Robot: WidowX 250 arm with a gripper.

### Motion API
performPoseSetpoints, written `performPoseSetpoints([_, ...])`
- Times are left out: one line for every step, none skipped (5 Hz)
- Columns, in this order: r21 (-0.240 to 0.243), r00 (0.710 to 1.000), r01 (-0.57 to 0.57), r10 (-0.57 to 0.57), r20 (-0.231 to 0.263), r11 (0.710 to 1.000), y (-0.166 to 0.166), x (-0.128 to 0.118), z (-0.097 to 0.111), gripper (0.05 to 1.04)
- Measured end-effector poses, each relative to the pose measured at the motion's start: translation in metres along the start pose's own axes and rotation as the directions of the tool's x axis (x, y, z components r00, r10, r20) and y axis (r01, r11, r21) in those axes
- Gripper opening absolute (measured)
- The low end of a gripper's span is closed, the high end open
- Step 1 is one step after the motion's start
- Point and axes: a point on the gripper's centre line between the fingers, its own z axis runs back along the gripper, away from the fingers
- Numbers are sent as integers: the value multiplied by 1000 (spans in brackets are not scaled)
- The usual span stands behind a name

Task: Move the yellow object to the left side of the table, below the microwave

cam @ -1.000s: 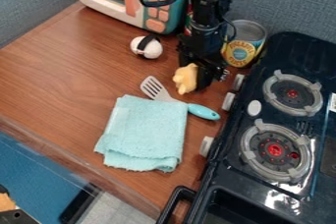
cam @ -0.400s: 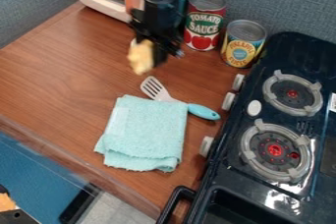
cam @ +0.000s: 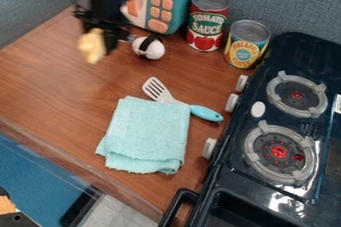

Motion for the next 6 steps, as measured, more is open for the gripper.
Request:
performPoseSetpoints([14, 994, -87, 88, -60, 996, 37, 1, -25, 432])
performPoseSetpoints([39, 990, -126, 129, -58, 991, 65, 15, -33, 432])
performPoseSetpoints([-4, 989, -150, 150, -11, 989, 86, 28, -45, 432])
performPoseSetpoints([9, 986, -167, 167, -20, 986, 101, 37, -52, 485])
performPoseSetpoints([9, 989, -144, 144, -40, 990, 103, 39, -53, 704])
performPoseSetpoints([21, 985, -164, 165, -52, 986, 104, 37, -53, 969])
